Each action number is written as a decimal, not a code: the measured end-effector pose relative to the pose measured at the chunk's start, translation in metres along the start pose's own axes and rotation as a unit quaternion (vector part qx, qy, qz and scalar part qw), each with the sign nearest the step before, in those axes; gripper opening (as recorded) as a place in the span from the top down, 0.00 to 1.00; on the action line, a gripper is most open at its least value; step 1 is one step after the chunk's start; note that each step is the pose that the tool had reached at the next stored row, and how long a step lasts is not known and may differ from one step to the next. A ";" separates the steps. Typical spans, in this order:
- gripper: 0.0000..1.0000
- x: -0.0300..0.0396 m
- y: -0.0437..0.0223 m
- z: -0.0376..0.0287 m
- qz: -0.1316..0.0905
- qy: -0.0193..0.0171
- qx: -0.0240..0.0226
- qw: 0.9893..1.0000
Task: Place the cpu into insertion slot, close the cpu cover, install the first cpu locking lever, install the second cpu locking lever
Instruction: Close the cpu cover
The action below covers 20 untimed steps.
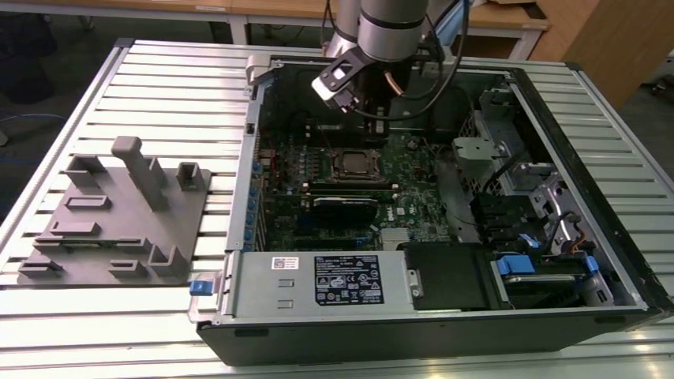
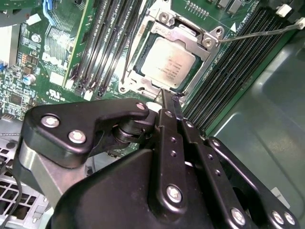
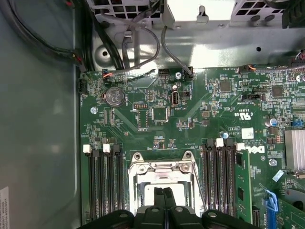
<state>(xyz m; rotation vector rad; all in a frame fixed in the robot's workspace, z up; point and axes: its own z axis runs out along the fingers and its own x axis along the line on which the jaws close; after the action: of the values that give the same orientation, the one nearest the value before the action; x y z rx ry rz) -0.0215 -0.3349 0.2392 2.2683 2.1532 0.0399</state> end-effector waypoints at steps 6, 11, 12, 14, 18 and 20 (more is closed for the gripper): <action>0.90 -0.0010 -0.0033 0.0019 0.000 0.000 0.000 1.000; 0.90 -0.0029 -0.0053 0.0029 0.000 0.000 0.000 1.000; 0.90 -0.0030 -0.0056 0.0031 0.000 0.000 0.000 1.000; 0.90 -0.0031 -0.0056 0.0030 0.000 0.000 0.000 1.000; 0.90 -0.0031 -0.0057 0.0030 0.000 0.000 0.000 1.000; 0.90 -0.0031 -0.0058 0.0030 0.000 0.000 0.000 1.000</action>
<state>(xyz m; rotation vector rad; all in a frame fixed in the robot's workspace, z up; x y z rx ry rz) -0.0273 -0.3377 0.2360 2.2680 2.1535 0.0398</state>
